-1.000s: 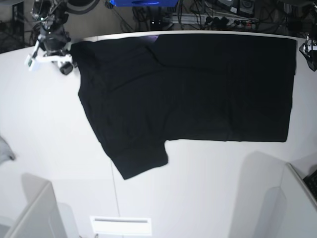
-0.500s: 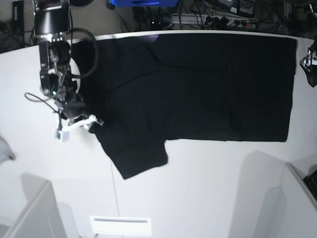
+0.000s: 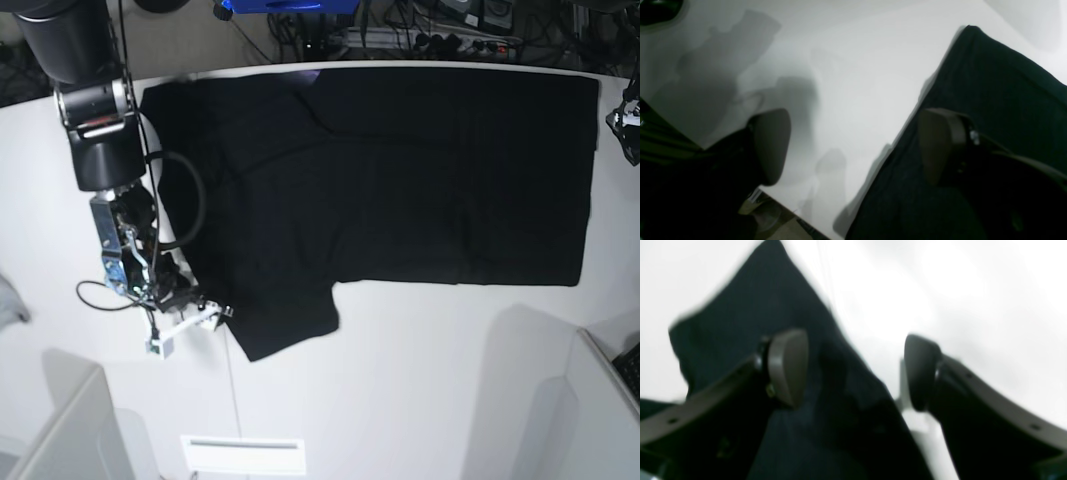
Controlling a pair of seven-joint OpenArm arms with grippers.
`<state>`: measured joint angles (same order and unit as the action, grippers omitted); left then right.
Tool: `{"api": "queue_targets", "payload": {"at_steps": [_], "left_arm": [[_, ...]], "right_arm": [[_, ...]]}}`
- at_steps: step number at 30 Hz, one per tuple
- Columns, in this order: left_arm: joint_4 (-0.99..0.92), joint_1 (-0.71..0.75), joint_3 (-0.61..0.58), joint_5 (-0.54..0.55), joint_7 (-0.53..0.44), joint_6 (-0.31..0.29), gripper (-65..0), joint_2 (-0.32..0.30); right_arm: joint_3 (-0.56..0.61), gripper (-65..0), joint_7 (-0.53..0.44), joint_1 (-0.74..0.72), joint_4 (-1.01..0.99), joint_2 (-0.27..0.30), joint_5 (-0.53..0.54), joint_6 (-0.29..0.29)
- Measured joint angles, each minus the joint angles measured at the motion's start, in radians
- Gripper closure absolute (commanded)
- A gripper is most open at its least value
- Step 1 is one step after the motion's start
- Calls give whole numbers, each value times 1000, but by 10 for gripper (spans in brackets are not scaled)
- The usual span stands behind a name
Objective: Fold the T-shirt properly
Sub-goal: 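Move the right gripper to the hem corner and grasp it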
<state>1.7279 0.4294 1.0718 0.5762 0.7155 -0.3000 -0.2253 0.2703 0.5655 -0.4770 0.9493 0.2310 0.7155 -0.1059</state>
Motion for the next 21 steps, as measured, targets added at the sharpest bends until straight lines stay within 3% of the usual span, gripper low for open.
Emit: {"api": "queue_targets", "payload": {"at_steps": [2, 6, 12, 18, 21], "left_arm": [[0, 0, -2, -1, 0, 0, -576, 0], [0, 0, -5, 0, 0, 0, -576, 0], [0, 0, -6, 0, 0, 0, -576, 0], [-66, -44, -40, 0, -3, 0, -576, -34], [-103, -58, -61, -1, 0, -3, -576, -47]], "right_arm": [[5, -426, 3, -42, -92, -13, 10, 54], [5, -426, -8, -71, -165, -21, -6, 79], [96, -425, -16, -85, -167, -30, -8, 88], [105, -423, -17, -87, -168, -40, -6, 89], [105, -365, -16, -87, -168, -48, -5, 89]]}}
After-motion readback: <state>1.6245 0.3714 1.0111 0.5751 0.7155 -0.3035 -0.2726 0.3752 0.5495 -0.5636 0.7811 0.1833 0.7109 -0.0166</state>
